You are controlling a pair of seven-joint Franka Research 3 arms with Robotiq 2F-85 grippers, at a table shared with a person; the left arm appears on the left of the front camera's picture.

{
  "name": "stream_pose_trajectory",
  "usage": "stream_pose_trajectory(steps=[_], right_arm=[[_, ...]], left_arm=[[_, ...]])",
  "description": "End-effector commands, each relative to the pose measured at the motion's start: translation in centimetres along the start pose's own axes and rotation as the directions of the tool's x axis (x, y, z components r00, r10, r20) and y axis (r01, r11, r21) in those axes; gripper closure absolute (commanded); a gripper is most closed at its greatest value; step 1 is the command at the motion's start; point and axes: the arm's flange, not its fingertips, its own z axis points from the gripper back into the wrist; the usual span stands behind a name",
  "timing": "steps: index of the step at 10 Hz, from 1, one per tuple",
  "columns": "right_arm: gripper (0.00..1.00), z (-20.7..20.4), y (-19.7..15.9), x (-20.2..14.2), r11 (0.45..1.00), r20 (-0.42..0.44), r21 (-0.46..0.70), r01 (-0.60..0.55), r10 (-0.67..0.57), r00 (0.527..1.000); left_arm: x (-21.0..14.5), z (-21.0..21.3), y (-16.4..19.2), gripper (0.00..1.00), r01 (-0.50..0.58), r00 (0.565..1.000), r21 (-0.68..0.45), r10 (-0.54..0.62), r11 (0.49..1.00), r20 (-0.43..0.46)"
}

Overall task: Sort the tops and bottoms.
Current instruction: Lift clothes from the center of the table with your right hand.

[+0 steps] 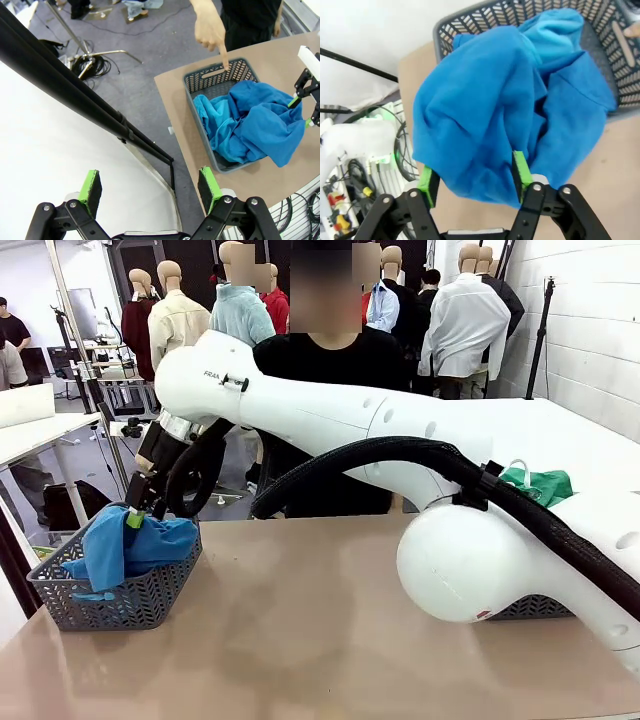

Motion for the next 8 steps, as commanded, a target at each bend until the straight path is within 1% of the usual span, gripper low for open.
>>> stream_pose_trajectory(steps=[1,3,4,5,6,7,8], right_arm=[[0.0,1.5,-5.2,17.1,0.998,-0.095,-0.069,-0.001,-0.006,0.995],[0.0,5.5,-2.5,13.7,0.993,-0.103,-0.088,-0.077,0.068,0.992],[0.0,7.2,-1.7,11.9,0.987,-0.122,-0.144,-0.067,0.05,0.991],[0.0,8.9,-1.4,9.7,0.98,-0.119,-0.201,0.003,-0.027,0.992],[0.0,10.1,-1.6,7.7,0.978,-0.202,-0.21,0.017,-0.061,0.977],[0.0,10.7,-2.0,6.1,0.977,-0.219,-0.207,0.055,-0.101,0.971],[0.0,10.5,-2.5,5.4,0.984,-0.22,-0.176,0.039,-0.078,0.972]], left_arm=[[0.1,0.0,0.1,0.0,0.0,1.0,0.001,0.0,1.0,0.001],[0.1,0.0,0.1,0.0,0.0,1.0,0.001,0.0,1.0,0.001],[0.1,0.0,0.1,0.0,0.0,1.0,0.001,0.0,1.0,0.001],[0.1,0.0,0.1,0.0,0.0,1.0,0.001,0.0,1.0,0.001],[0.1,0.0,0.1,0.0,0.0,1.0,0.001,0.0,1.0,0.001],[0.1,0.0,0.1,0.0,0.0,1.0,0.001,0.0,1.0,0.001],[0.1,0.0,0.1,0.0,0.0,1.0,0.001,0.0,1.0,0.001]])
